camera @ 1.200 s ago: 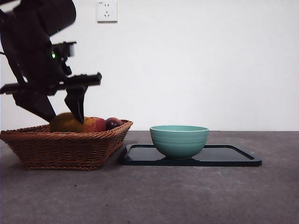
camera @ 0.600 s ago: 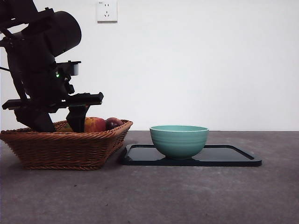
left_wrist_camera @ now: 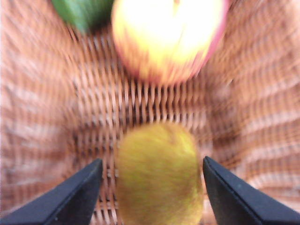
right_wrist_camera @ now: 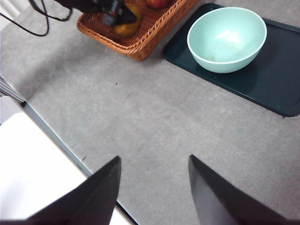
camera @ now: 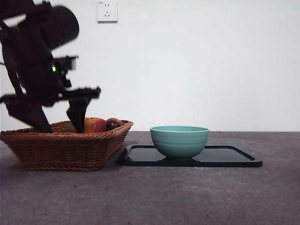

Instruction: Pick up the wifruite, put it on the bowl, pick up the plate, put it on desk

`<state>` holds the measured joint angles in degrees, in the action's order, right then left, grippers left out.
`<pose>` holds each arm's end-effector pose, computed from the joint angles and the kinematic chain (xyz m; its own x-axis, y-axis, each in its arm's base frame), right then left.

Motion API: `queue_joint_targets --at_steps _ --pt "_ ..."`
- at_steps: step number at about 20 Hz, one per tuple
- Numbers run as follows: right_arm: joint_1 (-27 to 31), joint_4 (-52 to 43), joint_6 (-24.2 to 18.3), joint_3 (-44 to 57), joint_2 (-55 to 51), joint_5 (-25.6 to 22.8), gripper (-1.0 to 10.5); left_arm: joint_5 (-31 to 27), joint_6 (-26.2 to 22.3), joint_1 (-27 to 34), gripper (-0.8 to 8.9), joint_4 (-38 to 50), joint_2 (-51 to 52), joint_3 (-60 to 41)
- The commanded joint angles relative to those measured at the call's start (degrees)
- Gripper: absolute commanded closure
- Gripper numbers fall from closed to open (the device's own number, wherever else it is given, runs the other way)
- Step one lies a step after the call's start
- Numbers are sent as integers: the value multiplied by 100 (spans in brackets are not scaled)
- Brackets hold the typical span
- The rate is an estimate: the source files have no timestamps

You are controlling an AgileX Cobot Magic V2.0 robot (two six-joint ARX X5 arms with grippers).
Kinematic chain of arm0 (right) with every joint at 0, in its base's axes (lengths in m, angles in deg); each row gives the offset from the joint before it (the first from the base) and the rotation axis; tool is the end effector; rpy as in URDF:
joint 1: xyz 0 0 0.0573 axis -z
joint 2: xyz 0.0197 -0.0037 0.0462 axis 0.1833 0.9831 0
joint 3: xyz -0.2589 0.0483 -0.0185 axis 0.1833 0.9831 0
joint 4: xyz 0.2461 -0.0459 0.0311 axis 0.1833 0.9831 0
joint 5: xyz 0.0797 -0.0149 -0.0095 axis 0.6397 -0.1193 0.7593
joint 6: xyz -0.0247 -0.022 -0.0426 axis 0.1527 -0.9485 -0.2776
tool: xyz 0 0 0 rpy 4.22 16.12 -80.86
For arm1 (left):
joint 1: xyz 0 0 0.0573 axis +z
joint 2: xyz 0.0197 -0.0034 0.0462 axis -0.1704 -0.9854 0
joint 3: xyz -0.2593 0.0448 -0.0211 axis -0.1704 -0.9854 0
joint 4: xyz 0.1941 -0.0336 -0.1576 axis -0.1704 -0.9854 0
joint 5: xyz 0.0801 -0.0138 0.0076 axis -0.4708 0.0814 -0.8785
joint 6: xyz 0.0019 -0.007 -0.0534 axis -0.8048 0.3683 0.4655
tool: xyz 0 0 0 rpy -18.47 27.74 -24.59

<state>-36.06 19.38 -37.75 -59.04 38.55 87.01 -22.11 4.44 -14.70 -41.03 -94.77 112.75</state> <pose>0.0848 0.0525 0.3098 0.4816 0.6494 -0.5885 -0.6179 0.7278 0.2974 0.2901 -0.1273 0.2029 0.6236 -0.1112 -0.7738 0.1129 0.9923 -0.0516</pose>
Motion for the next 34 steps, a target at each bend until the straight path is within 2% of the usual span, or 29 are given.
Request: queue_joint_targets --at_steps 1,4,7,14,21,27,34 --pt "-39 -63 -44 -46 17 -20 717 -17 -146 -31 468 -7 315 120" --pt "-39 -61 -44 -46 17 -20 717 39 -188 -33 469 -234 883 120" --pt "-39 -85 -44 -46 17 -20 717 533 -330 -37 469 -560 1517 120" --pt "-39 -101 -42 -46 17 -22 717 2216 -835 -37 469 -1495 2789 120" --pt "-39 -101 -42 -46 17 -22 717 3814 -1335 -37 469 -2430 3471 120" --pt "-39 -94 -15 -46 17 -20 717 3960 -1508 -37 469 -2841 3569 120" --pt "-39 -94 2 -46 17 -20 717 3969 -1530 -37 469 -2828 3569 120"
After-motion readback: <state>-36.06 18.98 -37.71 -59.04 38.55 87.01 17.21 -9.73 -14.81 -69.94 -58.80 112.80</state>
